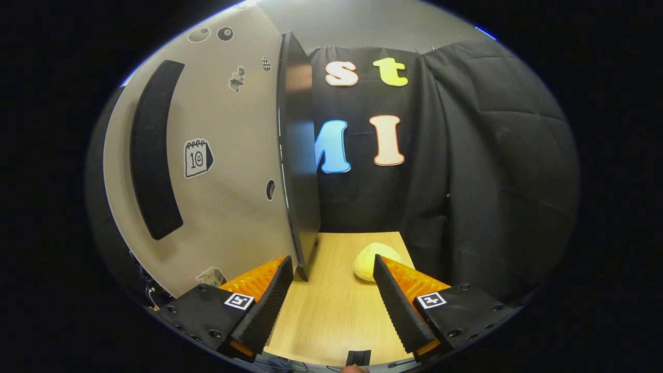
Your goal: Open the cabinet door with the right hand, grasp the bottle in the cabinet with the left hand and place it on the coaster, then close the cabinet door with the right hand.
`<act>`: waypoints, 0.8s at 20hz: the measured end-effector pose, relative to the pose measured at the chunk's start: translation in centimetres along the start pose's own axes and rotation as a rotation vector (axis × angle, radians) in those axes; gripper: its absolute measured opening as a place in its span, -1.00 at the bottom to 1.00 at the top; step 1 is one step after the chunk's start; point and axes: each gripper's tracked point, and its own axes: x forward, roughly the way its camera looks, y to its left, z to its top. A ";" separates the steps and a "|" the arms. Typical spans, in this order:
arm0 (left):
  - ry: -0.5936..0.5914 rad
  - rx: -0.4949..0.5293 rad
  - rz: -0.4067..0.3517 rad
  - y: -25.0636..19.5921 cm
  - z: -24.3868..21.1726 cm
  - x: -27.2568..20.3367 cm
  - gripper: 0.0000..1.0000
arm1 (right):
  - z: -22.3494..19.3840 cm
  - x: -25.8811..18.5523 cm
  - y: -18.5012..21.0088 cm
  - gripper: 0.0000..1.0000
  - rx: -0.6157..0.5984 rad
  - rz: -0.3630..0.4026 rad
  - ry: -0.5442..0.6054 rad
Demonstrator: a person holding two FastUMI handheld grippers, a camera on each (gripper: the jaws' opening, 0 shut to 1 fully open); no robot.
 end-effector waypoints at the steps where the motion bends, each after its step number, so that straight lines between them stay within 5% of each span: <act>1: 0.002 0.002 0.008 0.1 0.1 0.0 0.51 | -0.1 0.0 0.0 0.96 0.003 0.002 0.001; 16: -0.021 0.038 0.017 -0.9 0.9 -1.4 0.59 | 0.0 -0.1 -0.7 0.96 0.024 0.026 -0.009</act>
